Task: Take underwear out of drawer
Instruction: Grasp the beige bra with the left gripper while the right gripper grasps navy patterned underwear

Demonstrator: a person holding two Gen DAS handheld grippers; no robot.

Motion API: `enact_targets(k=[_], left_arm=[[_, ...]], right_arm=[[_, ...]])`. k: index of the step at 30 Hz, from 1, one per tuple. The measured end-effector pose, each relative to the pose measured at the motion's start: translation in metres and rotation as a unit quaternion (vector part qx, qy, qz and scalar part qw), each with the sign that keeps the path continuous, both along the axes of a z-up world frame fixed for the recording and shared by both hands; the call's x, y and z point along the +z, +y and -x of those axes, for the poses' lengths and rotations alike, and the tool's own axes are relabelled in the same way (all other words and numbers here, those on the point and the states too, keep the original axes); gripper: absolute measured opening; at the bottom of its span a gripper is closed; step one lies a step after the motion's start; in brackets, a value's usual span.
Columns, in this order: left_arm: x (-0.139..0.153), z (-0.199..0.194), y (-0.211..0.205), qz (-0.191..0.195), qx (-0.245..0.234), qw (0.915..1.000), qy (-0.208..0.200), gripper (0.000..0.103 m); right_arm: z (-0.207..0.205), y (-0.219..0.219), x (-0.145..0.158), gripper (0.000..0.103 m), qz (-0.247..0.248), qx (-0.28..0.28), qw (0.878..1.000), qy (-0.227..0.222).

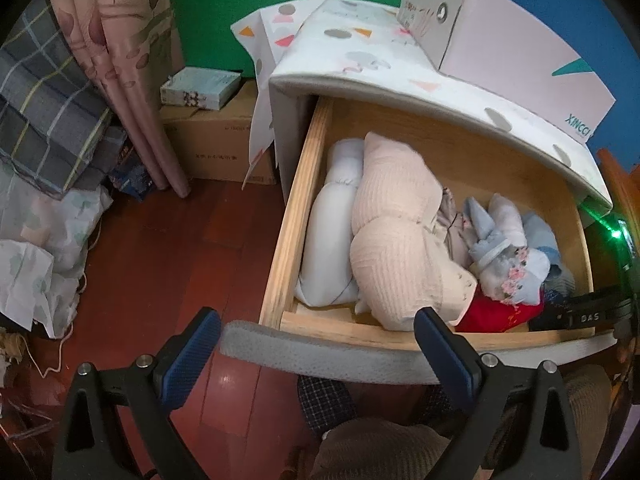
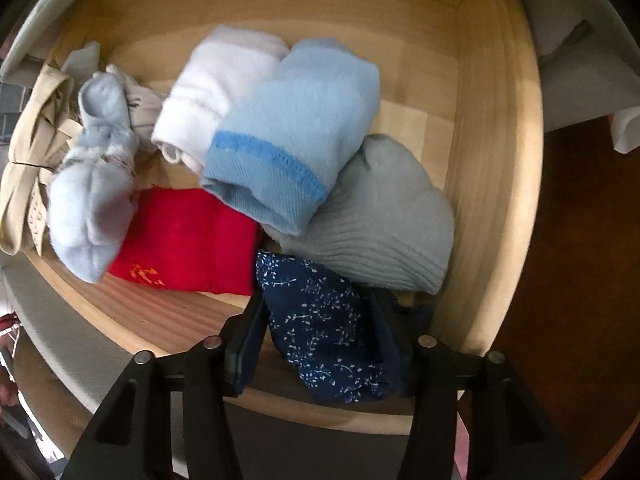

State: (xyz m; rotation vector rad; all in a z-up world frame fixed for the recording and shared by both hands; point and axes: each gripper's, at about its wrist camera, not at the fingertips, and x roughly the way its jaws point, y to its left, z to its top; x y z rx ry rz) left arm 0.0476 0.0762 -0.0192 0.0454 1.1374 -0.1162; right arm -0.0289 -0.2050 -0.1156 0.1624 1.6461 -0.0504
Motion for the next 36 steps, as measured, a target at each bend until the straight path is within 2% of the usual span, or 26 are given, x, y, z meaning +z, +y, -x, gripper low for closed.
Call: enact_targets(k=[7,9,11,14,19,22,26,32,33,36], left_arm=[[0.012,-0.006,-0.008,-0.008,-0.011,0.9999,-0.01,0.1],[0.013,-0.009,-0.011,-0.006,-0.012,0.9999,-0.007,0.1],[0.015,-0.012,-0.013,-0.001,-0.015,0.9999,-0.004,0.1],[0.017,-0.02,-0.018,0.009,-0.017,0.9998,0.003,0.1],[0.014,-0.036,-0.021,0.024,-0.012,0.9992,0.028,0.1],[0.011,-0.046,-0.022,0.039,-0.004,0.9982,0.046,0.1],[0.003,-0.058,-0.027,0.04,0.0,0.9968,0.069,0.1],[-0.009,-0.071,-0.043,0.025,-0.001,0.9949,0.098,0.1],[-0.012,-0.073,-0.046,0.021,-0.001,0.9947,0.1,0.1],[-0.018,-0.078,-0.051,0.013,0.0,0.9944,0.105,0.1]], right_arm=[[-0.007,0.016,-0.031,0.055,0.029,0.012,0.999,0.028],[-0.01,0.02,-0.041,0.05,0.041,0.01,0.999,0.032],[-0.014,0.019,-0.039,0.04,0.059,0.01,0.998,0.033],[-0.009,0.018,-0.046,0.031,0.066,0.002,0.998,0.021],[0.0,0.017,-0.053,0.025,0.07,-0.032,0.997,-0.017],[0.005,0.015,-0.054,0.024,0.056,-0.066,0.995,-0.044],[0.015,0.011,-0.052,0.024,0.039,-0.1,0.991,-0.077],[0.023,-0.003,-0.03,0.024,0.023,-0.117,0.99,-0.081],[0.026,-0.023,-0.024,0.024,0.024,-0.115,0.99,-0.081],[0.028,-0.033,-0.02,0.024,0.039,-0.099,0.991,-0.078]])
